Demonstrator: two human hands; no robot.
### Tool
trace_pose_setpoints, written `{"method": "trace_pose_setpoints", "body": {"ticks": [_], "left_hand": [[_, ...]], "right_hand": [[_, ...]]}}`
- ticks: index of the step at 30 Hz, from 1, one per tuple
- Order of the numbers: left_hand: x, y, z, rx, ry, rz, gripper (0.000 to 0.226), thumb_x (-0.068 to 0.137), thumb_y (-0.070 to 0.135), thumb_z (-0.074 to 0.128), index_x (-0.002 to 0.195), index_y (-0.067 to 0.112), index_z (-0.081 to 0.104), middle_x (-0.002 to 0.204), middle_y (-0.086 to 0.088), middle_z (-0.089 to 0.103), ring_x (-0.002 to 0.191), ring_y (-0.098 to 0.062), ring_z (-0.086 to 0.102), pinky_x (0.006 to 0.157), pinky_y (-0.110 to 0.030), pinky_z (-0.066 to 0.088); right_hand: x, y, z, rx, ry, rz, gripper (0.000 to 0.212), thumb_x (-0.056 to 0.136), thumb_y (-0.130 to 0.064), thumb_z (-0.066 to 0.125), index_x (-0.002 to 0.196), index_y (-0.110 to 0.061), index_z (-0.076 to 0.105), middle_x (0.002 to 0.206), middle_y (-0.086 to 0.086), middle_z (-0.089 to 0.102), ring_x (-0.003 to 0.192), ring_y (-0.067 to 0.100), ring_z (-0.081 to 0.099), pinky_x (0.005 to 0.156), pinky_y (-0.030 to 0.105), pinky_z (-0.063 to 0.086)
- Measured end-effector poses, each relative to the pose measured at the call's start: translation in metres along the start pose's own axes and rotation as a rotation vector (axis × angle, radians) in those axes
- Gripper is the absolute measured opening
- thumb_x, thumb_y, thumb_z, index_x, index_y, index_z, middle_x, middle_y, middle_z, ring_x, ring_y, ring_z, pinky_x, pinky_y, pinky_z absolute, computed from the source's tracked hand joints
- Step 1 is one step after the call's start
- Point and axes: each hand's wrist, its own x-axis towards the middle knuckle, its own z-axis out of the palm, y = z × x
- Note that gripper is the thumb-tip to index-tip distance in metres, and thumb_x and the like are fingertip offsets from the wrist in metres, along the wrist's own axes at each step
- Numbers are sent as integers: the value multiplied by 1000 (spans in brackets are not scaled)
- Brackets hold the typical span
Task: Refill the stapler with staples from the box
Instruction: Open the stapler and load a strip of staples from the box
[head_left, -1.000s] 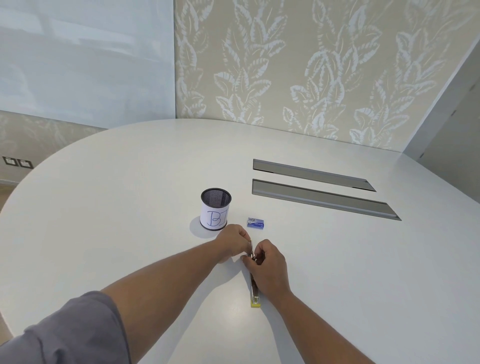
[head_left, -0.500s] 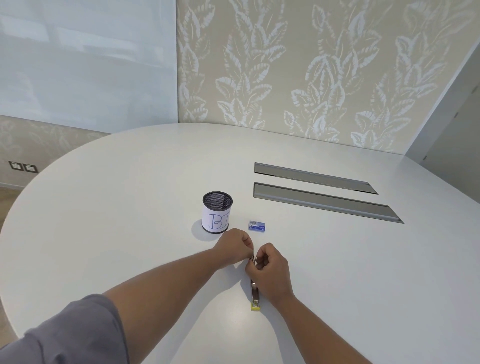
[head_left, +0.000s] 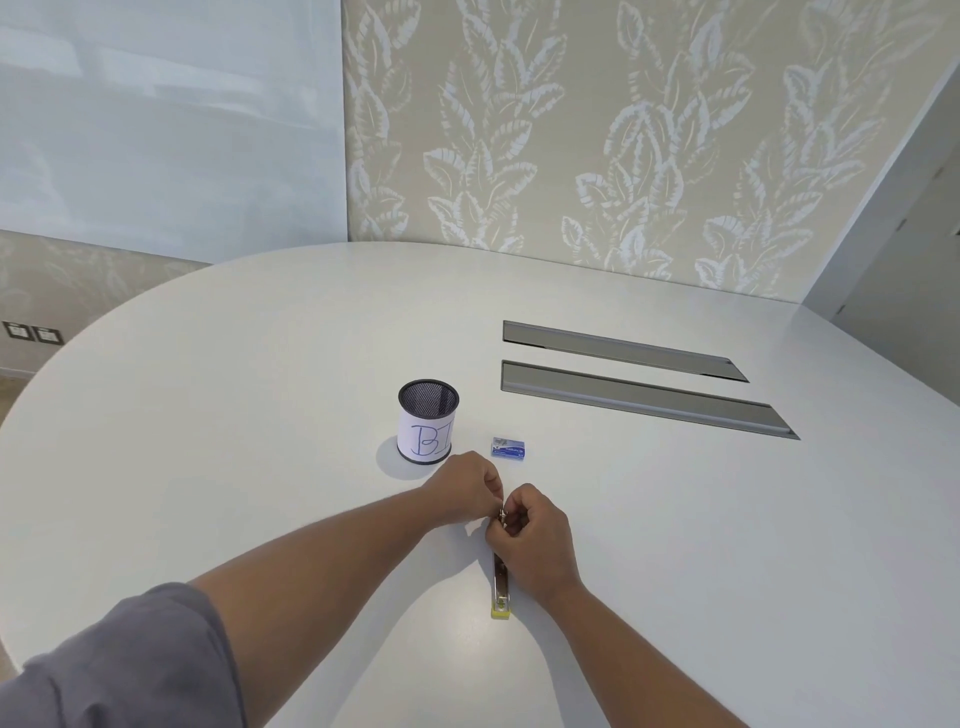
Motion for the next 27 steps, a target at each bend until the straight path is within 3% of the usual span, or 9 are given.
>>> {"method": "trace_pose_setpoints", "body": {"ticks": [11,19,23,27], "left_hand": [[7,0,0,33,-93,-19,7,74,13,68,77,19,70,76,5,68,70,-12,58,62,-24,47],[8,0,-2,136,-191,14,9,82,19,59,87,21,65,96,-2,72,79,-16,60,66,-27,49],[9,-1,-2,198,-229,53,9,88,18,53,86,23,61,96,2,64,84,-17,57,70,-27,47],[9,-4,-4,127,-169,43,14,91,14,49,88,23,59,98,5,63,91,-17,58,73,-26,47]], "right_hand": [[1,2,1,5,-10,14,20,67,-25,65,70,-24,45,63,-3,56,55,10,44,54,30,43],[1,5,2,7,-16,-2,21,66,-27,65,71,-27,45,65,-3,57,55,10,44,53,30,43],[2,6,3,9,-21,10,21,68,-25,67,72,-28,47,66,-6,59,56,9,46,53,25,42],[4,8,3,0,-23,17,21,68,-27,67,72,-29,46,67,-7,59,56,9,47,54,27,44]]}}
